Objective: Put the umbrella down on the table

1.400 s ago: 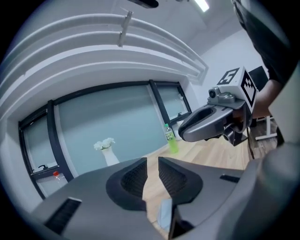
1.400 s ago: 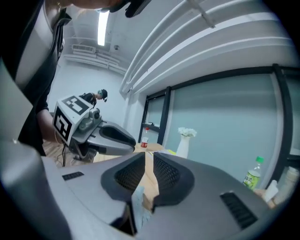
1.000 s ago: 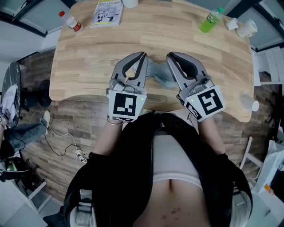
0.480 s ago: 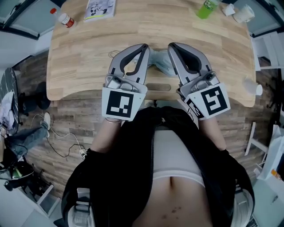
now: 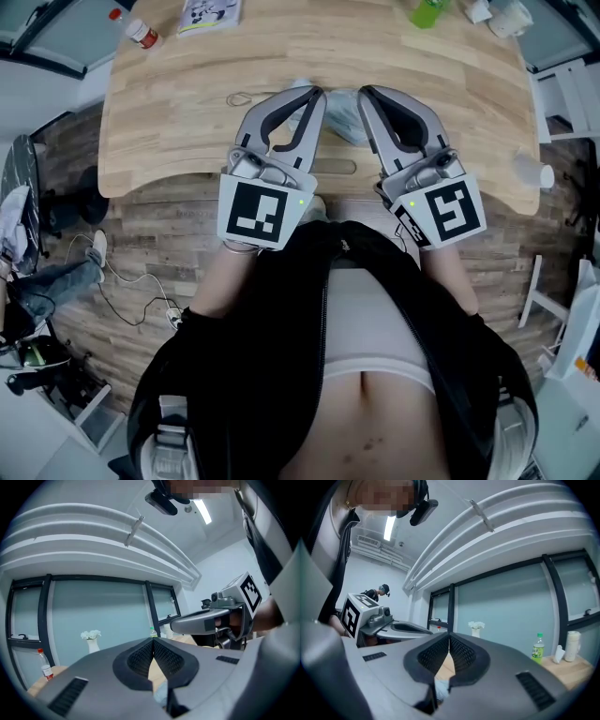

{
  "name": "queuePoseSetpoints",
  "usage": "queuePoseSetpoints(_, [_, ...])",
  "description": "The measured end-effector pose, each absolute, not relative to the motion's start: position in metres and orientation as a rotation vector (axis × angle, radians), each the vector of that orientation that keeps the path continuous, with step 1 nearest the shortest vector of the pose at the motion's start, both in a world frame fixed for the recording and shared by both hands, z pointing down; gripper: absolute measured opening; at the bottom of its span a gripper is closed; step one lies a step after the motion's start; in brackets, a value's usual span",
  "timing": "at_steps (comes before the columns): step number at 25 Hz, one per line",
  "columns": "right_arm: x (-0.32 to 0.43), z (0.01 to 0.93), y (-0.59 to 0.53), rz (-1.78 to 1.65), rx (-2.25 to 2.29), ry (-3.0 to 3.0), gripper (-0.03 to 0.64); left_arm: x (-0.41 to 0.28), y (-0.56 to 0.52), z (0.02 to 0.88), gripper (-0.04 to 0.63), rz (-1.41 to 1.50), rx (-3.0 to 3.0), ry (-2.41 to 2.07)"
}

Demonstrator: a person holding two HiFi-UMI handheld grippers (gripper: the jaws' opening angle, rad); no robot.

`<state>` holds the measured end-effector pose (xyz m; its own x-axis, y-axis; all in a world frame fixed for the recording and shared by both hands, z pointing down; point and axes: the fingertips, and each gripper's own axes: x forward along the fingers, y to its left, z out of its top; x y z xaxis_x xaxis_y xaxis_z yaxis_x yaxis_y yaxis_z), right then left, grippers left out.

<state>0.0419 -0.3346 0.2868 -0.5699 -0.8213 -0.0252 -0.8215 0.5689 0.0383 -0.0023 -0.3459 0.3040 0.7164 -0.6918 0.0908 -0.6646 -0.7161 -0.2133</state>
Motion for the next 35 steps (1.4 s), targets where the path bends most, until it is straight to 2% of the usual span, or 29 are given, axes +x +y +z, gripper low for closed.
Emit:
queuePoseSetpoints(24, [0.084,0.286,-0.14,0.187,-1.357,2.836,0.029,0.049,-0.147,0.306,0.006,-0.233,-2.734,1.151])
queuePoseSetpoints(35, [0.074,0.28,-0.101,0.111,-1.311,2.82,0.029,0.045,-0.102,0.303,0.006,-0.265,-2.693,1.105])
